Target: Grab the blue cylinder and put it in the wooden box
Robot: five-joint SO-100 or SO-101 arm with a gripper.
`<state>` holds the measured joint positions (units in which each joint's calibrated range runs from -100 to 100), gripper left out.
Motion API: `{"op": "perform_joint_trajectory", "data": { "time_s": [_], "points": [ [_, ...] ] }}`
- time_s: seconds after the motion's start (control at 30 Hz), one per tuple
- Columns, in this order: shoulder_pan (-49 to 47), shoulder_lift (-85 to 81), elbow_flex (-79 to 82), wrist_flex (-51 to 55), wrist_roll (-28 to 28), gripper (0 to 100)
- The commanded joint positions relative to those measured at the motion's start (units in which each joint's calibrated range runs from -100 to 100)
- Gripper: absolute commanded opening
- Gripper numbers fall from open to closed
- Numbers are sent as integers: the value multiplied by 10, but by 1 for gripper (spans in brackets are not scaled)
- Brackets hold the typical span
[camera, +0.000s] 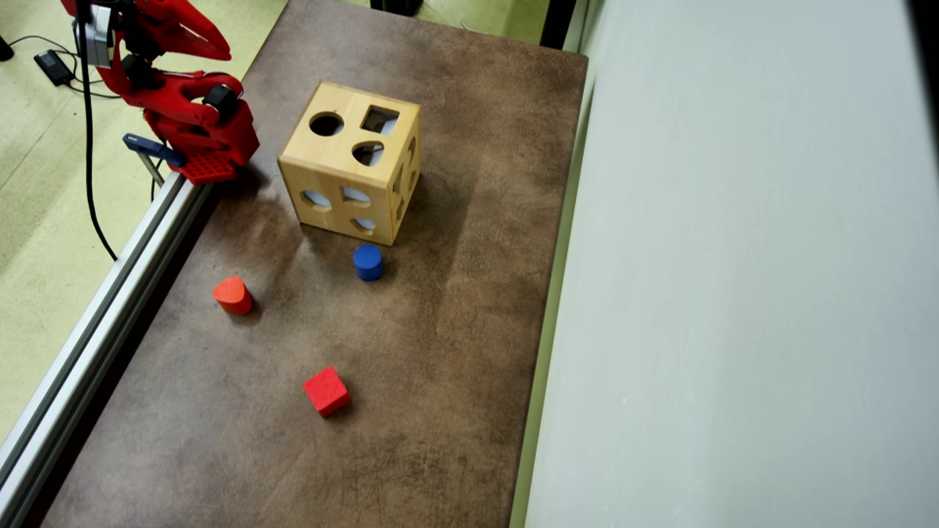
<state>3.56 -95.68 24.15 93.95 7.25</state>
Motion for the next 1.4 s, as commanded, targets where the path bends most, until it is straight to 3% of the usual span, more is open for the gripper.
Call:
{"op": "perform_joint_trajectory", "data": {
  "time_s": [0.0,0.33,0.77,1.2,1.37],
  "points": [
    [2,59,-13,-13,0,3],
    [9,435,-199,-71,0,3],
    [200,865,-247,-277,3,3],
    [178,1165,-248,-358,4,3],
    [162,1192,-249,-358,4,3]
  ]
}}
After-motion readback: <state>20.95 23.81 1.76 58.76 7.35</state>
